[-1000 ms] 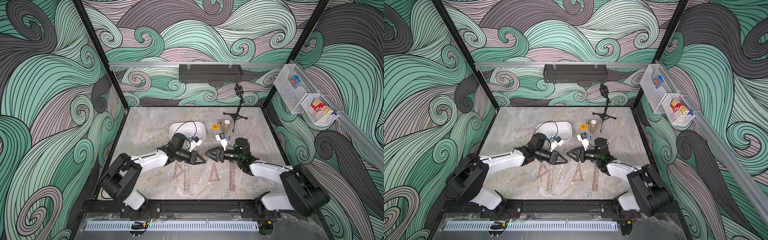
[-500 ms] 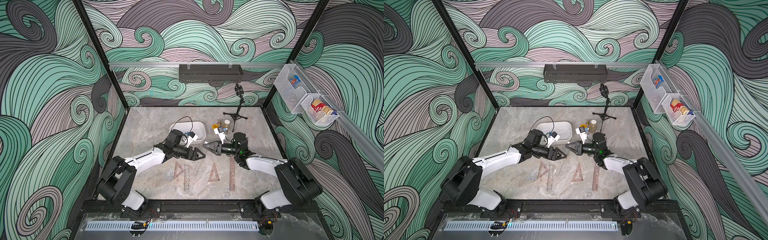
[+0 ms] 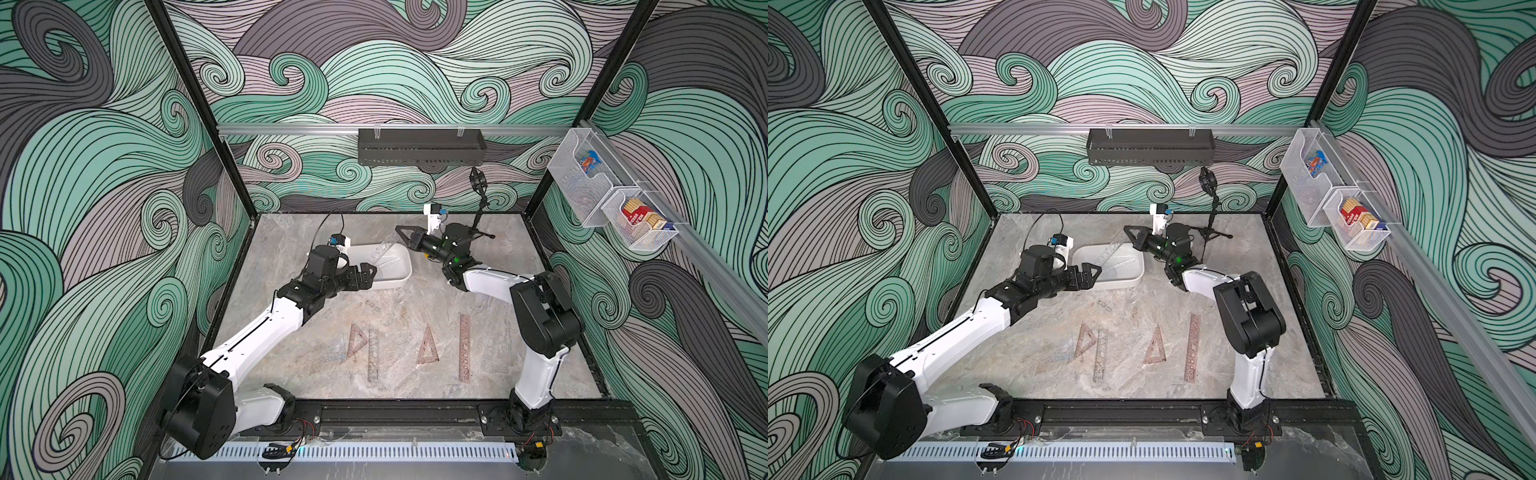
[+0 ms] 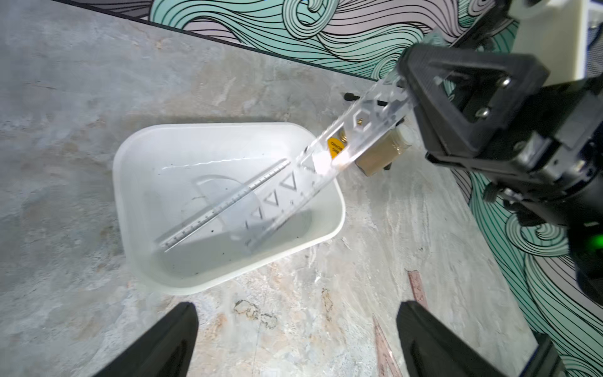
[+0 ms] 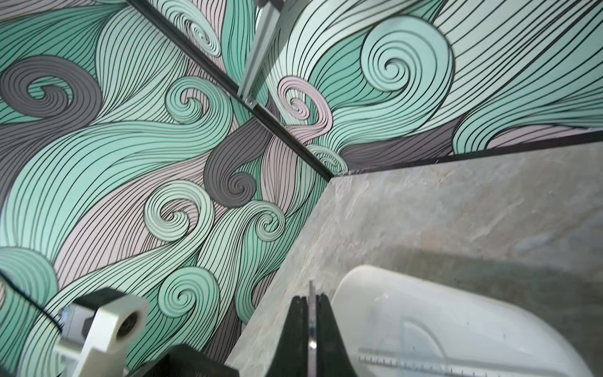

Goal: Put the scattered rulers into the storage box
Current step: Place the ruler in the storage box.

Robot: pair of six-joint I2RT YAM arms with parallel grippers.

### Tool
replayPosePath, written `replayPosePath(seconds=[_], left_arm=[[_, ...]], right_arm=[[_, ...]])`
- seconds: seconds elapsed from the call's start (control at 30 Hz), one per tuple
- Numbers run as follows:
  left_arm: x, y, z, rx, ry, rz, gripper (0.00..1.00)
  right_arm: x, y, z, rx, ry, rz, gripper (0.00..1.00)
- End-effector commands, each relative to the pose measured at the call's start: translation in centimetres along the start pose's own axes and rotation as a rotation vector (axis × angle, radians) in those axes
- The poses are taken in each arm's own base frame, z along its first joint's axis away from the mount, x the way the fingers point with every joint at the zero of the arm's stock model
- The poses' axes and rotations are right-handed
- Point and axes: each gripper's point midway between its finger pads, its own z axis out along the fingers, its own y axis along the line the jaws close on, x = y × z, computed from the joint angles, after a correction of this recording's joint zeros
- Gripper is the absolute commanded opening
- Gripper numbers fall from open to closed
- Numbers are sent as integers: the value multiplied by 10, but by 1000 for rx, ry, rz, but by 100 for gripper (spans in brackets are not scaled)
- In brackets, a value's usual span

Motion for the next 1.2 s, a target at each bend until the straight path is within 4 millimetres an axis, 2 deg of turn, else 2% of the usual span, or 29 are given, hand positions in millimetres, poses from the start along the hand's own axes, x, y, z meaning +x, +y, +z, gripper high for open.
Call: replayPosePath(seconds=[0.0, 0.13, 0.23, 0.43, 0.63, 0.9, 1.07, 1.17], left_arm=[[8, 19, 0, -91, 21, 7, 99], [9, 21, -1, -106, 25, 7, 99], [10, 22, 0, -109, 31, 2, 99], [14, 22, 4, -108, 55, 0, 99], [15, 21, 6, -99, 69, -1, 99], [16, 18, 7, -87, 78, -1, 99], [11, 15, 4, -75, 68, 9, 98], [13, 12, 2, -63, 71, 13, 98]], right_arm=[[-11, -7, 14, 39, -107, 7, 0], [14, -9, 33, 34, -69, 26, 0], [35, -12, 38, 48, -29, 27, 0], [61, -24, 32, 100, 15, 14, 0], [86, -37, 32, 133, 76, -5, 8], [83, -51, 31, 193, 127, -61, 27], [59, -54, 22, 247, 143, -125, 40], [41, -45, 13, 266, 146, -172, 46]])
